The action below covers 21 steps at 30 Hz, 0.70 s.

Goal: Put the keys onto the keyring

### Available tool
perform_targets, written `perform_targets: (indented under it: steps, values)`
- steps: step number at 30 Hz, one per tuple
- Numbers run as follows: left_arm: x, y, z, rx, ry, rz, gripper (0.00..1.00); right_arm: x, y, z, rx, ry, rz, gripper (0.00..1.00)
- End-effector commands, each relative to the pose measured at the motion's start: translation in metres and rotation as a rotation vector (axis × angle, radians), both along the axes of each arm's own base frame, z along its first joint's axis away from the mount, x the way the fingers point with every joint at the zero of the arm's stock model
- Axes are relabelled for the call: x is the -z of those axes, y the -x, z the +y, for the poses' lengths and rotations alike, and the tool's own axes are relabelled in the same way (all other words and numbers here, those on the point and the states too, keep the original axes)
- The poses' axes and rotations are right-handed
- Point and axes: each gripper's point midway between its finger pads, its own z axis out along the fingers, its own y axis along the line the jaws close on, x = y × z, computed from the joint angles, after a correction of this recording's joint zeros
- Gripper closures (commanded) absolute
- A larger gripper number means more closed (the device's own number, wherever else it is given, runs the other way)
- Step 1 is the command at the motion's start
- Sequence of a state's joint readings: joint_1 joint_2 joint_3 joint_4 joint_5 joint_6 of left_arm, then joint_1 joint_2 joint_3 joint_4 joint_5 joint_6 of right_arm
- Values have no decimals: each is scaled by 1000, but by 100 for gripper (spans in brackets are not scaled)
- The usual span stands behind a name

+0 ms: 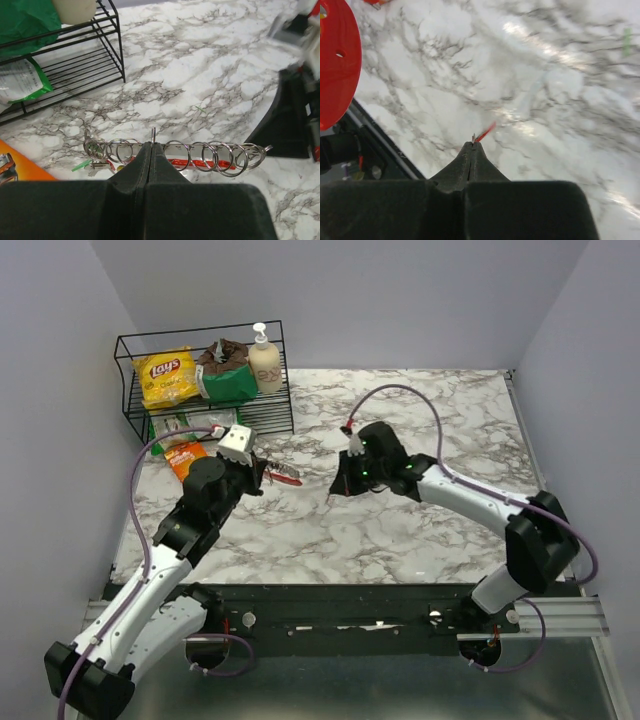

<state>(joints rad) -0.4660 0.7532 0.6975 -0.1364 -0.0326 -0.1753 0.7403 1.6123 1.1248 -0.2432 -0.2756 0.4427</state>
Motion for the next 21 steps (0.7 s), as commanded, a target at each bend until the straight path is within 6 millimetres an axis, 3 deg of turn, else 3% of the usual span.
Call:
perform_targets:
  steps: [1,3,5,8,12,21]
  values:
    - [-20,1,-26,145,-58,-85,100,-15,-24,-62,49,32,-160,99]
    - [-10,7,-42,215,-96,-80,100,-20,-25,-81,51,44,-206,99]
    - [-2,22,-64,346,-143,-98,100,-40,-31,-99,77,45,-289,99]
    - [8,47,-92,525,-147,-111,100,-56,-31,-108,69,59,-376,99]
    - [15,76,-114,684,-132,-144,100,-80,-15,-100,-50,-5,-462,99]
    - [18,97,-132,817,-121,-186,100,-105,22,-74,-311,-191,-592,99]
